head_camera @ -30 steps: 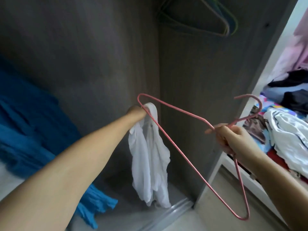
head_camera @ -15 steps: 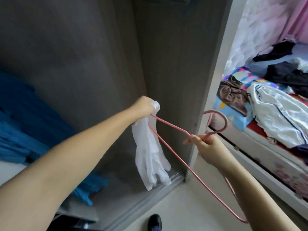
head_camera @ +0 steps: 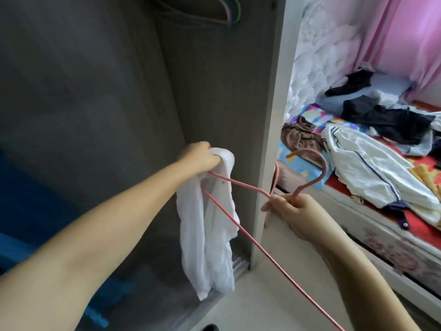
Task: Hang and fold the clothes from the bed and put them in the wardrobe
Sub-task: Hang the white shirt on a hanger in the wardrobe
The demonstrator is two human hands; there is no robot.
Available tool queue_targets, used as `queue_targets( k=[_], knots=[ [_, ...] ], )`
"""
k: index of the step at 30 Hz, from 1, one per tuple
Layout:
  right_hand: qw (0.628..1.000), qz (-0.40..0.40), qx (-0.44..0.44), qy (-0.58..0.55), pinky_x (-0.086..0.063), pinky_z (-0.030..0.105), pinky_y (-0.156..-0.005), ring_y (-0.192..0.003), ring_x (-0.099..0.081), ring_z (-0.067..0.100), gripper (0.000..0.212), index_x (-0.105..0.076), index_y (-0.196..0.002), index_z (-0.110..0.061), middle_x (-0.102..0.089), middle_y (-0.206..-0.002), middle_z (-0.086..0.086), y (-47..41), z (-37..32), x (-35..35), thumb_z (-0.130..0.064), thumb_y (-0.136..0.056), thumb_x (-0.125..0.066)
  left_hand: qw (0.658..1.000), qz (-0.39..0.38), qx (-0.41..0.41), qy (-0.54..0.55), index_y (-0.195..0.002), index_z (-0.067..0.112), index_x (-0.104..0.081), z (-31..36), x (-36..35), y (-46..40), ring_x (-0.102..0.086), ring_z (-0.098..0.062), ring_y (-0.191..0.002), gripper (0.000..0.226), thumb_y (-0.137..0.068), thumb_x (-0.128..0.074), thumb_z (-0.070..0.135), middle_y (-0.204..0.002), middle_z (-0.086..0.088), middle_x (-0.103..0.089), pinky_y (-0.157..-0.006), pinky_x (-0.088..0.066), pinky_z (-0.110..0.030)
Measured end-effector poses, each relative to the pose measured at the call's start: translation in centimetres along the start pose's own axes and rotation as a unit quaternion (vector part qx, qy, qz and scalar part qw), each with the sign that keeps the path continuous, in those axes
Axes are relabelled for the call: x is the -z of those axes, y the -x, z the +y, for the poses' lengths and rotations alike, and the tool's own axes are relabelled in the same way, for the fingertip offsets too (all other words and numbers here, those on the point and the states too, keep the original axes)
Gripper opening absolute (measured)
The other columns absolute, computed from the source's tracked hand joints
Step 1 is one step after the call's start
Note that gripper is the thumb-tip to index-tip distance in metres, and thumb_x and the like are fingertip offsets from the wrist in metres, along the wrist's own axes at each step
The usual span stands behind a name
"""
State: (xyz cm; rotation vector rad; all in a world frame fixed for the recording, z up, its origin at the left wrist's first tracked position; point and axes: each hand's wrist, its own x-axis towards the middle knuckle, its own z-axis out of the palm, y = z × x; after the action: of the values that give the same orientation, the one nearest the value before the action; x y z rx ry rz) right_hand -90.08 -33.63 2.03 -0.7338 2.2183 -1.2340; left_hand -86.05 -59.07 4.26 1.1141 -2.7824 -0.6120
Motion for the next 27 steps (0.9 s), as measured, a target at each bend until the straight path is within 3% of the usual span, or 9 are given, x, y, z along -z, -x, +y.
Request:
queue_targets(
  k=[3, 7, 9, 12, 15, 17, 20, 23, 27],
  knots=[
    [0.998, 0.020, 0.008, -0.055, -0.025, 0.020, -0.040, -0.033, -0.028, 0.005, 0.039, -0.072, -0.073, -0.025, -0.032, -0.037, -0.007, -1.4, -0.4, -1.6, -0.037, -0.099, -0.045, 0.989, -0.043, -0.143, -0.023, -0.078, 0.022, -0.054, 3.4, -1.6, 2.8, -0.060, -0.025, -0.084, 0.020, -0.084, -0.048, 0.040, -0.081, 0.004, -0.059, -0.066, -0.045, -0.031],
    [0.993, 0.032, 0.001, -0.117, -0.025, 0.022, -0.040, -0.039, -0.027, 0.011, 0.035, -0.072, -0.078, -0.022, -0.032, -0.041, -0.005, -2.7, -0.8, -2.3, -0.038, -0.098, -0.048, 0.953, -0.181, -0.241, -0.014, -0.119, 0.030, -0.057, 3.7, -0.7, 4.6, -0.052, -0.009, -0.101, 0.036, -0.090, -0.051, 0.050, -0.107, 0.015, -0.054, -0.082, -0.048, -0.027],
    [0.987, 0.018, 0.010, -0.162, -0.024, 0.022, -0.040, -0.040, -0.026, 0.012, 0.030, -0.073, -0.084, -0.019, -0.031, -0.042, -0.006, -3.0, -1.0, -1.9, -0.034, -0.097, -0.051, 0.953, -0.136, -0.263, -0.063, -0.134, 0.035, -0.048, 3.0, 1.1, 4.5, -0.039, -0.008, -0.115, 0.050, -0.089, -0.052, 0.056, -0.123, 0.011, -0.041, -0.096, -0.041, -0.032],
    [0.977, -0.060, 0.065, -0.194, -0.028, 0.018, -0.040, -0.042, -0.029, 0.009, 0.026, -0.070, -0.090, -0.008, -0.036, -0.043, -0.008, -3.0, -1.1, -1.4, -0.032, -0.089, -0.059, 0.927, -0.080, -0.332, -0.152, -0.115, 0.032, -0.060, 3.3, 2.9, 4.5, -0.035, -0.011, -0.123, 0.033, -0.090, -0.053, 0.052, -0.127, 0.008, -0.044, -0.110, -0.025, -0.041],
    [0.926, -0.208, 0.088, -0.301, -0.049, 0.024, -0.057, -0.062, -0.057, 0.015, 0.030, -0.074, -0.095, -0.015, -0.059, -0.066, 0.000, -2.9, -0.3, 0.1, -0.026, -0.070, -0.061, 0.925, -0.177, -0.323, -0.095, -0.091, 0.016, -0.064, 3.8, 3.6, 5.0, -0.057, -0.015, -0.089, 0.027, -0.091, -0.058, 0.042, -0.093, 0.001, -0.063, -0.084, -0.047, -0.037],
    [0.897, -0.267, 0.089, -0.341, -0.056, 0.032, -0.074, -0.089, -0.068, 0.020, 0.036, -0.073, -0.107, -0.019, -0.070, -0.093, 0.005, -3.3, 1.0, 1.7, -0.026, -0.073, -0.063, 0.932, -0.183, -0.311, -0.037, -0.085, 0.017, -0.066, 3.7, 4.5, 5.2, -0.057, -0.014, -0.077, 0.023, -0.089, -0.062, 0.039, -0.082, 0.003, -0.063, -0.071, -0.047, -0.032],
    [0.955, -0.225, 0.068, -0.181, -0.057, 0.028, -0.078, -0.096, -0.068, 0.013, 0.038, -0.064, -0.116, -0.023, -0.071, -0.104, -0.001, -3.8, 2.4, 2.3, -0.038, -0.081, -0.071, 0.929, -0.201, -0.309, 0.043, -0.075, 0.027, -0.065, 3.7, 5.9, 5.4, -0.057, -0.008, -0.073, 0.013, -0.086, -0.067, 0.035, -0.072, 0.013, -0.060, -0.062, -0.045, -0.019],
    [0.953, -0.276, 0.123, 0.029, -0.050, 0.011, -0.065, -0.083, -0.065, 0.003, 0.027, -0.060, -0.105, -0.032, -0.067, -0.090, -0.011, -4.1, 1.6, -1.1, -0.052, -0.087, -0.057, 0.918, -0.224, -0.323, 0.060, -0.072, 0.035, -0.063, 5.0, 6.2, 5.7, -0.056, -0.004, -0.070, 0.014, -0.085, -0.069, 0.033, -0.067, 0.020, -0.057, -0.059, -0.044, -0.012],
    [0.982, -0.087, 0.094, 0.138, -0.042, 0.008, -0.049, -0.059, -0.054, -0.001, 0.028, -0.059, -0.075, -0.023, -0.054, -0.069, -0.012, -6.0, 1.5, -3.5, -0.031, -0.099, -0.047, 0.913, -0.228, -0.328, 0.080, -0.074, 0.036, -0.067, 5.4, 7.0, 5.7, -0.059, -0.004, -0.073, 0.011, -0.083, -0.070, 0.032, -0.069, 0.020, -0.058, -0.063, -0.046, -0.011]
  ],
)
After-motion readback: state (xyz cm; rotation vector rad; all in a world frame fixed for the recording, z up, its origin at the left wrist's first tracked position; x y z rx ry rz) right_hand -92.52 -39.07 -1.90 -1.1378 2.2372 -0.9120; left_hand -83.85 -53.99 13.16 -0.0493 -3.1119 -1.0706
